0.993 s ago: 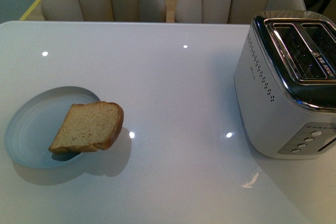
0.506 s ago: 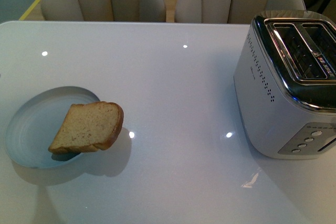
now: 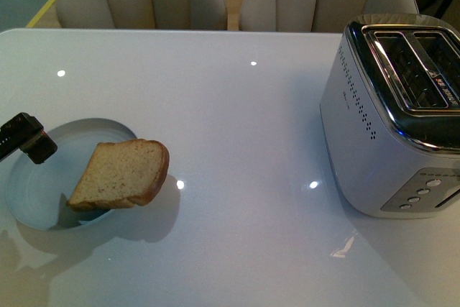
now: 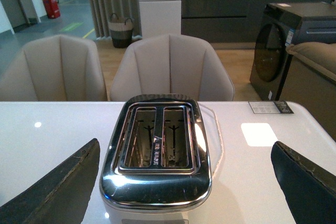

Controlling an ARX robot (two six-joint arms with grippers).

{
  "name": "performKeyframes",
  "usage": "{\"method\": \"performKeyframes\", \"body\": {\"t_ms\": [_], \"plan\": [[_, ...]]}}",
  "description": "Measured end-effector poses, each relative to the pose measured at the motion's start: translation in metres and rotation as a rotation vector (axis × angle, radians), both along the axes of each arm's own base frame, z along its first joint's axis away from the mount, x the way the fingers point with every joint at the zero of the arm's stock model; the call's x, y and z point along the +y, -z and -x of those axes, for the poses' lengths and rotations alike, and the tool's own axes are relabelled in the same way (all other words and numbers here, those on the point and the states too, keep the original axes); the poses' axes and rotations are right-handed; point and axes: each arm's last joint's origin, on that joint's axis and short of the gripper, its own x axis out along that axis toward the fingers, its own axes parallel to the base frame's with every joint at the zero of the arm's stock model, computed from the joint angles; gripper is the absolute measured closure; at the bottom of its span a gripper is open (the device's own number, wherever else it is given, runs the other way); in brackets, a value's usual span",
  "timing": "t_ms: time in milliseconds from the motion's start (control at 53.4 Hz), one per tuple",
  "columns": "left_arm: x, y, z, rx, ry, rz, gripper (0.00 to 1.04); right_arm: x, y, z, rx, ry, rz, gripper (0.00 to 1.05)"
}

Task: Left arm holds plate, right arm toasts bread

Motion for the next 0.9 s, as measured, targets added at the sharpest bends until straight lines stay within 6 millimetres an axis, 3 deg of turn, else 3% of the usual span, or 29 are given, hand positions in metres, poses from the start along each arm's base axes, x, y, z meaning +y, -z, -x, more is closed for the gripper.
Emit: {"method": "performKeyframes", "body": {"t_ms": [674, 824, 899], "plan": [[0.002, 0.036, -0.01, 0.089, -0.063, 0.072, 0.08, 0.0, 0.0, 0.0, 0.0, 0.0, 0.0, 0.09], [0.003, 0.038, -0.012, 0.103, -0.076, 0.063, 0.25, 0.0, 0.0, 0.0, 0.0, 0.0, 0.0, 0.09], [0.003, 0.04, -0.012, 0.118, -0.087, 0.063, 0.41, 0.0, 0.0, 0.0, 0.0, 0.0, 0.0, 0.09]]}}
